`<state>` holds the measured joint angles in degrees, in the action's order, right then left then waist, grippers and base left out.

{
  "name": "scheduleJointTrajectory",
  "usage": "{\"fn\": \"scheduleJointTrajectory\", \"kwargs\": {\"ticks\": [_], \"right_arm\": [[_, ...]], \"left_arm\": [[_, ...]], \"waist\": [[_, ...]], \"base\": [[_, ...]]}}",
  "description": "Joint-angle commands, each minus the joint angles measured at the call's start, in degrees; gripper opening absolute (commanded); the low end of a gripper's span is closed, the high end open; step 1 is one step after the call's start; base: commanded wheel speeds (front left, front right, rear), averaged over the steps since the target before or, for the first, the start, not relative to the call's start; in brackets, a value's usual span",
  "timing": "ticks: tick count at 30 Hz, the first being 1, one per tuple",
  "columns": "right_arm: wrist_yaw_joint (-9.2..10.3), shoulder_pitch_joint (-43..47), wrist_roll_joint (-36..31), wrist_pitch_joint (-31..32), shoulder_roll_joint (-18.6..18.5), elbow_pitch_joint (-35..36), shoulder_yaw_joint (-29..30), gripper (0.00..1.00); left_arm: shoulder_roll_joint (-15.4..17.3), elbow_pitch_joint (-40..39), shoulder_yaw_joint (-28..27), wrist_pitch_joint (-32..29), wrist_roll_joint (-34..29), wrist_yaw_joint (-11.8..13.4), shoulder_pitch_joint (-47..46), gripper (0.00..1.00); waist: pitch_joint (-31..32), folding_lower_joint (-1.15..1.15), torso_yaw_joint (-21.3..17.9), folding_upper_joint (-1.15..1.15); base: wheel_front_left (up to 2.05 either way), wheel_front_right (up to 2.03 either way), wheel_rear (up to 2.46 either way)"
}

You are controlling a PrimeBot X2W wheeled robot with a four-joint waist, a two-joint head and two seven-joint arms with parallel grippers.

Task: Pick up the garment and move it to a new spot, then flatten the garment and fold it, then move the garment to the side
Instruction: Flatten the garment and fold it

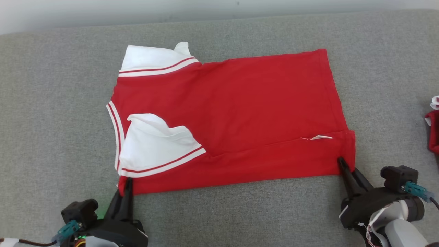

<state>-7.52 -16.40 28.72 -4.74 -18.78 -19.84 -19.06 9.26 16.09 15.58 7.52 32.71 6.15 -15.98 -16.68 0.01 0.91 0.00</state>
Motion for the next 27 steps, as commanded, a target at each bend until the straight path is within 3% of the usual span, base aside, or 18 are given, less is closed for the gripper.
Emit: {"fn": "scheduleJointTrajectory", "kwargs": {"ticks": [1,11,25,27], "right_arm": [[0.06,1.0,0.4,0.1,-0.8,0.2,0.0,0.0],[0.06,9.6,1.2,4.6,-2.0,8.9,3.0,0.0],[0.06,22.8,-1.6,12.9,3.1,20.7,10.4,0.0],[0.06,23.0,-1.7,13.2,3.7,21.2,10.8,0.54]], "left_arm": [[0.0,0.3,0.9,-1.5,0.3,-0.3,2.5,0.0],[3.9,-12.2,0.8,-6.1,1.2,1.4,9.9,0.0],[5.9,-22.5,0.6,-10.5,1.8,6.0,18.3,0.0],[5.6,-22.7,0.8,-10.2,1.7,5.9,17.9,0.04]], "waist": [[0.2,-0.01,0.3,0.0],[2.5,-0.01,0.8,0.0],[3.0,-0.01,0.9,0.0],[2.8,-0.01,1.0,0.0]], "base": [[0.0,0.0,0.0],[0.0,0.0,0.0],[0.0,0.0,0.0],[0.0,0.0,0.0]]}}
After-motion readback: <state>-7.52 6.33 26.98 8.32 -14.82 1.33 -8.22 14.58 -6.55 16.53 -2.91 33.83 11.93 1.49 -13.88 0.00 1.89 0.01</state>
